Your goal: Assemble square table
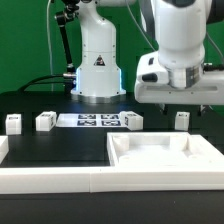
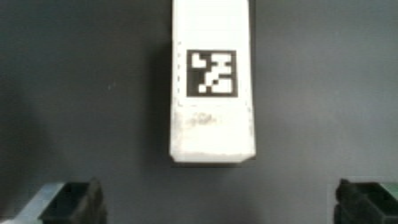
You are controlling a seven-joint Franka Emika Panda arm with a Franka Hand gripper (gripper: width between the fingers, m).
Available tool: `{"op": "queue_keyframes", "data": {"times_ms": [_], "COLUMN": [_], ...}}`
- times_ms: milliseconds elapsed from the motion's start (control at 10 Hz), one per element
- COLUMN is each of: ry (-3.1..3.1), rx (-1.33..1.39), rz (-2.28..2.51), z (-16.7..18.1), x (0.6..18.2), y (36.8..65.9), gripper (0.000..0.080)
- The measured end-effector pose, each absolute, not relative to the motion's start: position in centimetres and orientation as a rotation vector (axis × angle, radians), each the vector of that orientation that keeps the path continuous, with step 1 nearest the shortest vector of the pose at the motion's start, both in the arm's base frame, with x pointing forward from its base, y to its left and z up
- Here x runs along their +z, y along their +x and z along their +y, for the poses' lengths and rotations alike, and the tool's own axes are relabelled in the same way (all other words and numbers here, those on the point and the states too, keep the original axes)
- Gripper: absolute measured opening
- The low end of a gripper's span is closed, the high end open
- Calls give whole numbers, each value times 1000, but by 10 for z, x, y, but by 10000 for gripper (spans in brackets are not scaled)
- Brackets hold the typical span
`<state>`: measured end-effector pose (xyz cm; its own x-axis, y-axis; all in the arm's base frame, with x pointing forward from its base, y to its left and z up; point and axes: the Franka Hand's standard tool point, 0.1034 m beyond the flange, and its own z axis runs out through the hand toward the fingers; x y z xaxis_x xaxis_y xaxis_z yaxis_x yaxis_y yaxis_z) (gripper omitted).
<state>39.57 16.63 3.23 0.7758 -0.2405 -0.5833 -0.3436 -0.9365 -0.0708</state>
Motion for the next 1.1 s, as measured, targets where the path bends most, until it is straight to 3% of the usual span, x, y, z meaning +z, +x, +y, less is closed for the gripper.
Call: {"op": "queue_keyframes", "data": {"times_ms": [400,1100], "ry": [-2654,-2659], "rx": [1208,1250], "rz": [386,385], "z": [168,175], "x": [25,8], "y": [389,367], "gripper": [649,649]}}
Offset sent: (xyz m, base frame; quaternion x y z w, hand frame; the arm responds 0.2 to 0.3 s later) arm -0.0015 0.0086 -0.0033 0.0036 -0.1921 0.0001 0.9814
